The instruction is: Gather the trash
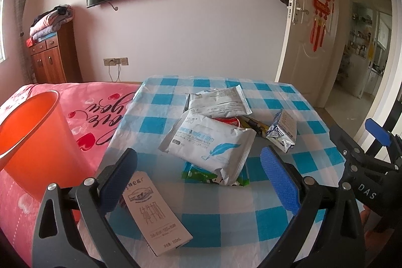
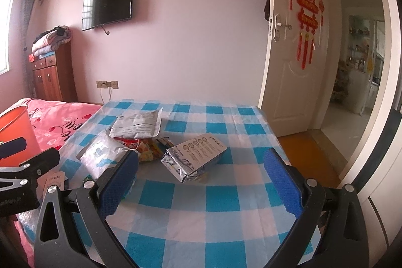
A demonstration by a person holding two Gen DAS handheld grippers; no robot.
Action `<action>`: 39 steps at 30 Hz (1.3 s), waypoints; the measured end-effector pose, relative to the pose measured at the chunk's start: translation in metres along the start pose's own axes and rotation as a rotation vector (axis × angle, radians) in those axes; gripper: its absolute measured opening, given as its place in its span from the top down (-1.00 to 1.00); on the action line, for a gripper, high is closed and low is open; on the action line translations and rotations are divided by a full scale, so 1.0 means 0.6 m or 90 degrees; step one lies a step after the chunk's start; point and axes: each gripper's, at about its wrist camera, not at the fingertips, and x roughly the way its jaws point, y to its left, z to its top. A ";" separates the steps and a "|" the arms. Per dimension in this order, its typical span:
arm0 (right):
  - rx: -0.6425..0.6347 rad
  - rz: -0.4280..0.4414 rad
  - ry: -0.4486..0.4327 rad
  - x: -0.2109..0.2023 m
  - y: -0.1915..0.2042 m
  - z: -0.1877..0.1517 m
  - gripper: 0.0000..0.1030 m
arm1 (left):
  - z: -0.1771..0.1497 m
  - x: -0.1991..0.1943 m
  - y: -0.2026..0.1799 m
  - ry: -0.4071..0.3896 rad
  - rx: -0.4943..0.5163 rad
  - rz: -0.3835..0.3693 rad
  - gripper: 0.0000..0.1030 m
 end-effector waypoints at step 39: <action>0.110 0.091 0.205 0.127 -0.051 -0.092 -0.92 | -0.114 0.019 0.119 0.109 -0.057 0.055 -0.92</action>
